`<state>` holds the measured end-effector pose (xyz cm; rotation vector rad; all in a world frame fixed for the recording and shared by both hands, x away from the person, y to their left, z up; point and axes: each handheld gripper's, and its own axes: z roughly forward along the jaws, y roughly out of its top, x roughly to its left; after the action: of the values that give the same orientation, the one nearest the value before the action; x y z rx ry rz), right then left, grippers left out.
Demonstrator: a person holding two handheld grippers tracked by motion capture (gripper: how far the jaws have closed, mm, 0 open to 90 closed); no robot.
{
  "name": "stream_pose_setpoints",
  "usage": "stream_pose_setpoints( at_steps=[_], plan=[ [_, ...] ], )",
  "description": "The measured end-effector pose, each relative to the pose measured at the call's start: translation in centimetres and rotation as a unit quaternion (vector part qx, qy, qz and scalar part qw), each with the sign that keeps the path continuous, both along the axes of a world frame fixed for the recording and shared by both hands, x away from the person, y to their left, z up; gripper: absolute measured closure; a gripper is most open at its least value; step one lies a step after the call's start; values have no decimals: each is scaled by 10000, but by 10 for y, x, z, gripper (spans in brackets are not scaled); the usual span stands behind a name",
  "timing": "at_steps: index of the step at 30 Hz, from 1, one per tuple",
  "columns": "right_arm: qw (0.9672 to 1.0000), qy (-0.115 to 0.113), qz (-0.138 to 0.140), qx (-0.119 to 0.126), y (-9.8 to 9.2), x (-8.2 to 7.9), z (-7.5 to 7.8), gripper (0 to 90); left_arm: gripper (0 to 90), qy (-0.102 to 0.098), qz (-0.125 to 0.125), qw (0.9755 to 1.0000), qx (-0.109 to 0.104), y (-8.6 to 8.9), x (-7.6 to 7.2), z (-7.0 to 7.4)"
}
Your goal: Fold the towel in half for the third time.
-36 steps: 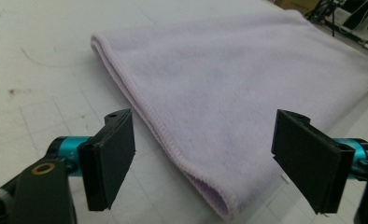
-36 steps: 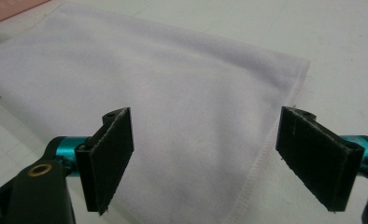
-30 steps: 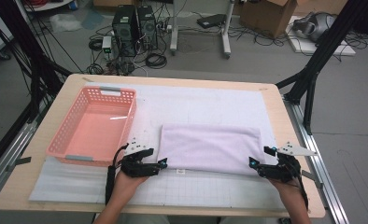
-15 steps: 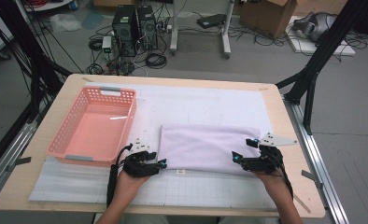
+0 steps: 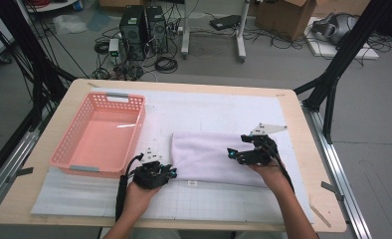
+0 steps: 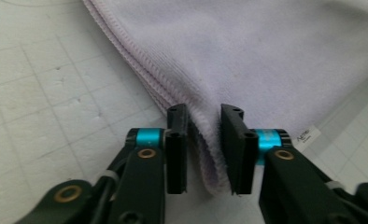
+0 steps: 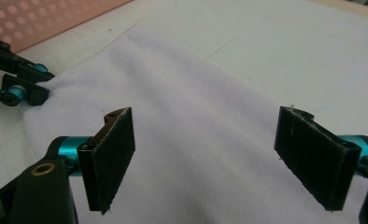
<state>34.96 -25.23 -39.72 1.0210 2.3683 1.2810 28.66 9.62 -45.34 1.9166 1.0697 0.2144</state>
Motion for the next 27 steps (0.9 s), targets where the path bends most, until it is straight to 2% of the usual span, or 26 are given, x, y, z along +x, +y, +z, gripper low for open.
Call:
stream_pose_setpoints(
  at_steps=[2, 5, 12, 21, 26, 27],
  plan=[
    [9999, 42, 106, -2, 9, 7, 0, 239, 799, -4, 23, 10000, 11, -1, 0, 0],
    [9997, 94, 240, 6, 24, 17, -1, 246, 805, 71, 32, 10000, -62, 0, 0, 0],
    [9981, 204, 535, -210, 61, 41, -5, 278, 810, 60, 51, 9999, -83, 1, 0, 0],
    [9958, 466, 673, -416, 95, 68, -15, 339, 811, 27, 58, 9999, -101, 0, -1, -1],
    [9947, 525, 726, -497, 111, 78, -20, 347, 813, 58, 59, 9999, -120, 1, -1, -1],
    [9943, 558, 750, -504, 119, 82, -22, 350, 817, 116, 64, 9998, -121, 2, 0, 0]
  ],
)
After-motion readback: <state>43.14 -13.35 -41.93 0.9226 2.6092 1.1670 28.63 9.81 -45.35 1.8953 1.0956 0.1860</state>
